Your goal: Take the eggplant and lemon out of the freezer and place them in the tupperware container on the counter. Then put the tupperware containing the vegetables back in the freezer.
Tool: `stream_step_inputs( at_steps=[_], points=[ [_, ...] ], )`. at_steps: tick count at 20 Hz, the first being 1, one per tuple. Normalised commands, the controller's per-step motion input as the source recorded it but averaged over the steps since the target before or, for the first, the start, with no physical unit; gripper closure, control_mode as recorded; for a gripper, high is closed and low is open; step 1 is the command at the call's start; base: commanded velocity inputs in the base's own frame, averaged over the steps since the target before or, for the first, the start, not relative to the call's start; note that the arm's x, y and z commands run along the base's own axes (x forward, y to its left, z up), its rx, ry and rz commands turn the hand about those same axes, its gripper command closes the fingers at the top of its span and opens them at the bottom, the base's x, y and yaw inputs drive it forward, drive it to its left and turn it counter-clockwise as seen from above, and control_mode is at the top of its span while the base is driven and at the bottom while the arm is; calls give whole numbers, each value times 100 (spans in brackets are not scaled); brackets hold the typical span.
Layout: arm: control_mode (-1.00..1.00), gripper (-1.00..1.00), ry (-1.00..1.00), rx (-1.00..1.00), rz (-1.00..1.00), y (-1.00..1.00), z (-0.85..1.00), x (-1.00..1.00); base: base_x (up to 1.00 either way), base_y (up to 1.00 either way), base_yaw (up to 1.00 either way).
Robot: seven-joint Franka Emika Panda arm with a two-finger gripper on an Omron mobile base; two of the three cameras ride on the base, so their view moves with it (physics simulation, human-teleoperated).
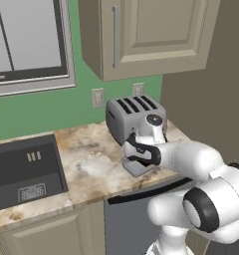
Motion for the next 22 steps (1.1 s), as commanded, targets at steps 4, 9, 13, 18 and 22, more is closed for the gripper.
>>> stream_step_inputs(
  at_steps=[4,9,13,18,22],
  points=[
    [-100,100,11,0,0,0,-35,38,0,0,0],
    [-100,100,6,0,0,0,-39,19,0,0,0],
    [-100,100,1,0,0,0,-35,1,0,0,0],
    [-100,100,0,0,0,-5,-11,-31,0,0,0],
    [-100,100,0,0,-1,-19,0,-57,0,0,0]
  ],
)
